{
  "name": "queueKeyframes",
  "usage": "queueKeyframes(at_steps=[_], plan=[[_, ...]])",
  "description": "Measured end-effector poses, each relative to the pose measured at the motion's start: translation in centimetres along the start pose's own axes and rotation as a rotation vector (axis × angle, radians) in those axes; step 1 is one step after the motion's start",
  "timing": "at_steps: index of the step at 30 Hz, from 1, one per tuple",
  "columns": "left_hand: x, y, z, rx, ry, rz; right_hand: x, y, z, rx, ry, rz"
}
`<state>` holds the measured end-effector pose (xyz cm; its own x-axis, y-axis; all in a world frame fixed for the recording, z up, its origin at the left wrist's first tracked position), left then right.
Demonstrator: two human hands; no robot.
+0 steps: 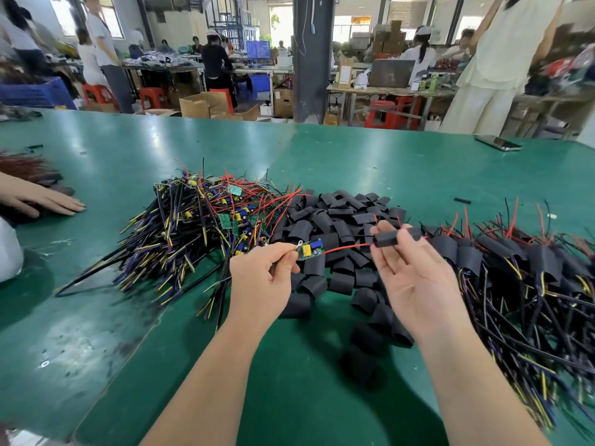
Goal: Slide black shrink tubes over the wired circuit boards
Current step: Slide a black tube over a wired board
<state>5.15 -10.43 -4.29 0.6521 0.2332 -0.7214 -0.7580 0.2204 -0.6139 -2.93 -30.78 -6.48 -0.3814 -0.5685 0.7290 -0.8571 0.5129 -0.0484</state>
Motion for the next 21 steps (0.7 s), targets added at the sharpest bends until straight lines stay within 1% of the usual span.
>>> queueKeyframes(at_steps=[3,5,7,14,17,19,21], plan=[[-0.3,0.3,-1.1,0.055,0.063,0.018,-2.0,0.5,-1.5,0.100,0.103,-0.030],[-0.3,0.5,-1.5,0.081,0.111,0.047,-2.5,0.7,-1.9,0.134,0.214,-0.014],[-0.3,0.6,-1.7,0.109,0.147,0.061,-2.2,0.7,-2.0,0.157,0.274,0.013],[-0.9,0.5,-2.0,0.192,0.212,0.076,-2.0,1.3,-3.1,0.322,0.216,-0.036],[-0.6,0.6,-2.1,0.193,0.205,0.102,-2.1,1.6,-3.3,0.316,0.339,-0.010],[-0.2,0.6,-2.0,0.171,0.178,0.111,-1.7,1.6,-3.0,0.270,0.432,0.048],[0.1,0.6,-1.9,0.155,0.139,0.122,-1.3,1.5,-2.6,0.223,0.468,0.086]])
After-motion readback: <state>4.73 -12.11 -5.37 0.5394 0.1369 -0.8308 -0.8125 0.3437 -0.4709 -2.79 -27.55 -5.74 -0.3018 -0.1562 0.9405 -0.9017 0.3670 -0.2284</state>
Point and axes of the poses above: each hand's wrist, its own y-axis away from the middle knuckle, its own z-axis out of the back of the hand, x = y × z, the point moved 9 cm from there along -y, towards the middle knuckle, and after that the axes turned 5 degrees about y, right-handed, at the moved point
